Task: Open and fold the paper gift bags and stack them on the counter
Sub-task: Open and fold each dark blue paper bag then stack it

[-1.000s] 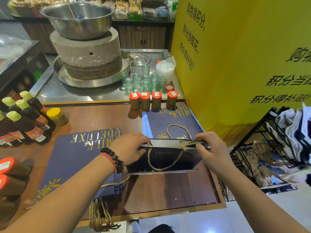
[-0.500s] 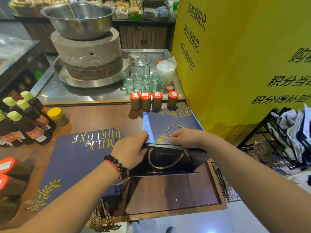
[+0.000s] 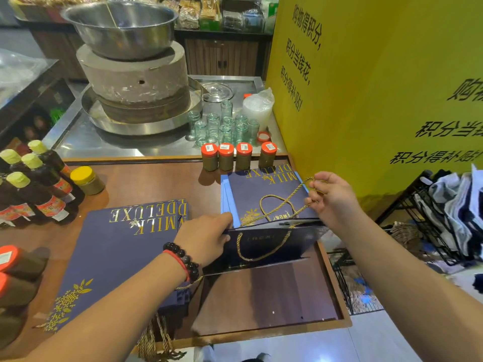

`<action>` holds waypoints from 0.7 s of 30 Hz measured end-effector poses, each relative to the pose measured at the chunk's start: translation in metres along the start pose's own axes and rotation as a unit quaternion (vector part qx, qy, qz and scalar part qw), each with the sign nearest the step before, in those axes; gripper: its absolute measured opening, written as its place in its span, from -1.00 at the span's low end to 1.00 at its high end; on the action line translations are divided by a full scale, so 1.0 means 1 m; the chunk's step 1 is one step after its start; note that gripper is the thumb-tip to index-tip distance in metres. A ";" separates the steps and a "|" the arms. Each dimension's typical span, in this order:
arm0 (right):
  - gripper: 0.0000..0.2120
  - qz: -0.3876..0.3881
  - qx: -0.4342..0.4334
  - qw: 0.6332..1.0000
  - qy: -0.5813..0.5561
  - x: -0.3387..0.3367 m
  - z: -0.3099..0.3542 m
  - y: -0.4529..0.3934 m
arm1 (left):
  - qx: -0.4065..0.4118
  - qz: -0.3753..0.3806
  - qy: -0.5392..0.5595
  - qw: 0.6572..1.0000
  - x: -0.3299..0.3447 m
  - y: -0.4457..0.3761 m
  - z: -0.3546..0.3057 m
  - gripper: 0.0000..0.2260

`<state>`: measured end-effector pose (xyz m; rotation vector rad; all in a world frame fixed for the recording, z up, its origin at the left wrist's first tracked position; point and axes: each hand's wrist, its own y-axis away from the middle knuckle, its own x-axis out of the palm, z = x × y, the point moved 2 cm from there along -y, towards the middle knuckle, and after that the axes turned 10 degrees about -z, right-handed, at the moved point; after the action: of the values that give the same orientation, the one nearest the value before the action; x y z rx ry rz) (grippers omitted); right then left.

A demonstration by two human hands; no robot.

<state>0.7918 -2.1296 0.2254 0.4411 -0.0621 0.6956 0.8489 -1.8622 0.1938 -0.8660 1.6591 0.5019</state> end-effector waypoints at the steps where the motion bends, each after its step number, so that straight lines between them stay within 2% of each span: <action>1: -0.77 -0.002 -0.010 1.000 0.018 0.000 0.000 -0.001 | -0.002 0.006 0.003 1.000 0.000 -0.002 0.000 -0.90; 3: -0.78 -0.013 -0.043 0.996 0.073 -0.002 0.001 -0.002 | -0.006 0.009 0.010 1.000 0.001 -0.005 0.002 -0.90; 4: -0.79 -0.026 -0.086 0.987 0.130 -0.004 0.003 -0.002 | -0.008 0.007 0.011 1.000 0.001 -0.006 0.003 -0.90; 5: -0.82 -0.047 -0.154 0.965 0.209 -0.005 0.006 -0.001 | -0.011 0.003 0.011 1.000 0.001 -0.006 0.004 -0.91; 6: -0.85 -0.074 -0.239 0.925 0.287 -0.006 0.009 0.004 | -0.012 -0.001 0.010 1.000 0.000 -0.006 0.004 -0.91; 8: -0.86 -0.090 -0.394 0.838 0.367 -0.003 0.010 0.028 | -0.011 -0.007 0.008 1.000 0.000 -0.007 0.003 -0.90; 9: -0.85 -0.063 -0.438 0.811 0.382 0.000 0.003 0.044 | -0.011 -0.009 0.007 1.000 0.000 -0.008 0.002 -0.90; 10: -0.83 -0.011 -0.446 0.803 0.395 0.004 -0.009 0.060 | -0.011 -0.012 0.006 1.000 0.000 -0.008 0.001 -0.90; 12: -0.72 0.125 -0.385 0.781 0.475 0.015 -0.046 0.087 | -0.010 -0.018 0.004 1.000 0.000 -0.010 0.002 -0.90; 14: -0.59 0.201 -0.305 0.707 0.606 0.021 -0.086 0.098 | -0.007 -0.021 0.004 1.000 0.001 -0.011 0.002 -0.89; 15: -0.52 0.212 -0.259 0.684 0.648 0.023 -0.101 0.099 | -0.006 -0.022 0.004 1.000 0.001 -0.011 0.003 -0.89; 17: -0.45 0.231 -0.199 0.660 0.687 0.023 -0.124 0.099 | -0.009 -0.028 0.006 1.000 0.001 -0.012 0.004 -0.88; 20: -0.50 0.280 -0.158 0.588 0.742 0.017 -0.150 0.105 | -0.016 -0.045 0.008 0.999 0.002 -0.014 0.003 -0.88; 21: -0.51 0.285 -0.149 0.588 0.742 0.015 -0.155 0.108 | -0.016 -0.049 0.005 0.999 0.002 -0.014 0.003 -0.88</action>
<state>0.7209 -1.9830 0.1279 -0.6525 1.3327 1.4891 0.8613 -1.8690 0.1930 -0.9692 1.6131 0.4577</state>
